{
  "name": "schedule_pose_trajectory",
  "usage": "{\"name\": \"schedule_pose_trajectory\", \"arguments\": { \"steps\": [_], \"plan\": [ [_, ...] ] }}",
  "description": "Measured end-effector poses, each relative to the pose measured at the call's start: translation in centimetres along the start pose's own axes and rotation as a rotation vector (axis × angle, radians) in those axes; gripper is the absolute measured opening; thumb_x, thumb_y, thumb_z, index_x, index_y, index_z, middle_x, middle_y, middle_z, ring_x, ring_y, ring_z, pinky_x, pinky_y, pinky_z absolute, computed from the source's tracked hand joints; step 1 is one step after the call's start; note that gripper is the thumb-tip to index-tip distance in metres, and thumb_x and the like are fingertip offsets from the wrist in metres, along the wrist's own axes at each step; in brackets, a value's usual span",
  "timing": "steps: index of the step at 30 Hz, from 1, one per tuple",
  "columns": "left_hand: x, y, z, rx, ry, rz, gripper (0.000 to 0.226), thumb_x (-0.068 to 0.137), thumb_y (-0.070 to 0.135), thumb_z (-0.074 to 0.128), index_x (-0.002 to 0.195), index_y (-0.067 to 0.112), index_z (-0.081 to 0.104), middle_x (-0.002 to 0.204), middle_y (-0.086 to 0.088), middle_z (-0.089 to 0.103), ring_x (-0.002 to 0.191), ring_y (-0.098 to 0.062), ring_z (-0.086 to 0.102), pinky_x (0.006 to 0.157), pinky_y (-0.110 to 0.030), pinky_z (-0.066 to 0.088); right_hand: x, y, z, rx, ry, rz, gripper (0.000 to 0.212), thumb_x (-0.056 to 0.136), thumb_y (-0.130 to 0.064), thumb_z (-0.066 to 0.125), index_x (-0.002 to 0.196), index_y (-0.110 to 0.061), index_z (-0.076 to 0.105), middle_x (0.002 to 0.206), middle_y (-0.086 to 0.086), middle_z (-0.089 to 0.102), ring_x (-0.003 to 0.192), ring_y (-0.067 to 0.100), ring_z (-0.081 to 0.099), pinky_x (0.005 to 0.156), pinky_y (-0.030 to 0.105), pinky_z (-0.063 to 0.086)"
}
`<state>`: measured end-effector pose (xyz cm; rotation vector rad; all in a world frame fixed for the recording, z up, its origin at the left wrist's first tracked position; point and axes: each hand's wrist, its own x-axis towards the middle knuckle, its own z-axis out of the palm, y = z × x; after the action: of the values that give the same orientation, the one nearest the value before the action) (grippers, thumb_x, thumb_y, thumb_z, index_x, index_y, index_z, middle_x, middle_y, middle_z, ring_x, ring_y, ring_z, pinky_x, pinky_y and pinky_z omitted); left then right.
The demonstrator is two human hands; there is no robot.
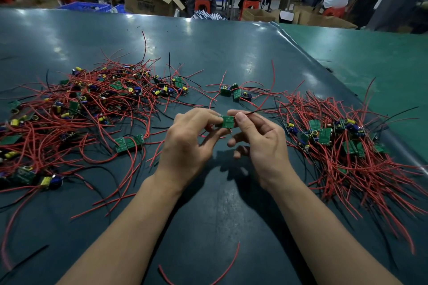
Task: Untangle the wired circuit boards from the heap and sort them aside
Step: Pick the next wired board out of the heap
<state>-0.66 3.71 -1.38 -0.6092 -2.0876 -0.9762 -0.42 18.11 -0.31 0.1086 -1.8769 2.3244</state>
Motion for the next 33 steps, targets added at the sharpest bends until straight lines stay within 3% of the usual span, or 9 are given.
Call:
{"name": "schedule_pose_trajectory", "arguments": {
  "steps": [3,10,15,22,29,33],
  "plan": [
    [0.1,0.2,0.1,-0.018,-0.035,-0.049,0.034,0.082,0.010,0.077,0.114,0.004,0.068,0.100,-0.005,0.070,0.084,-0.023,0.066,0.078,-0.046,0.054,0.2,0.1,-0.1,0.027,0.068,0.022,0.010,0.090,-0.015,0.067,0.087,-0.013,0.076,0.076,0.003,0.068,0.049,0.011,0.055,0.038,0.018,0.038],
    [0.1,0.0,0.4,-0.023,-0.072,-0.074,0.021,0.082,0.011,0.076,0.102,0.005,0.070,0.092,-0.002,0.068,0.075,-0.017,0.060,0.072,-0.031,0.051,0.6,-0.1,-0.3,0.181,0.213,0.132,0.018,0.078,-0.012,0.079,0.062,-0.015,0.071,0.062,0.000,0.065,0.043,0.008,0.047,0.036,0.017,0.033],
    [0.3,-0.3,0.5,-0.005,-0.070,-0.137,0.021,0.080,0.010,0.078,0.099,0.004,0.072,0.088,0.004,0.065,0.069,-0.015,0.056,0.070,-0.021,0.047,0.7,0.4,-0.1,0.119,0.198,0.162,0.020,0.085,-0.016,0.074,0.072,-0.011,0.060,0.056,-0.005,0.062,0.039,0.006,0.046,0.034,0.016,0.033],
    [0.1,-0.3,0.6,0.030,-0.072,-0.179,0.022,0.079,0.012,0.080,0.098,0.006,0.072,0.088,0.002,0.068,0.067,-0.011,0.057,0.068,-0.008,0.041,0.7,0.6,-0.4,-0.008,0.156,0.066,0.017,0.086,-0.016,0.074,0.076,-0.009,0.061,0.061,-0.002,0.066,0.043,0.010,0.052,0.036,0.020,0.038],
    [0.1,-0.1,0.9,0.010,-0.039,-0.249,0.020,0.078,0.014,0.081,0.095,0.009,0.073,0.088,0.001,0.071,0.066,-0.013,0.060,0.066,-0.009,0.041,0.6,1.3,-0.1,-0.291,0.257,-0.086,0.022,0.085,-0.026,0.075,0.073,-0.015,0.060,0.071,0.008,0.069,0.050,0.016,0.059,0.044,0.031,0.048],
    [0.2,-0.1,0.8,-0.001,-0.015,-0.266,0.019,0.079,0.015,0.081,0.095,0.010,0.073,0.088,0.004,0.069,0.066,-0.010,0.058,0.065,-0.010,0.042,0.5,1.1,0.0,-0.197,0.221,-0.061,0.022,0.094,-0.021,0.064,0.073,-0.014,0.061,0.069,0.003,0.069,0.045,0.012,0.055,0.037,0.023,0.041]
  ]
}}
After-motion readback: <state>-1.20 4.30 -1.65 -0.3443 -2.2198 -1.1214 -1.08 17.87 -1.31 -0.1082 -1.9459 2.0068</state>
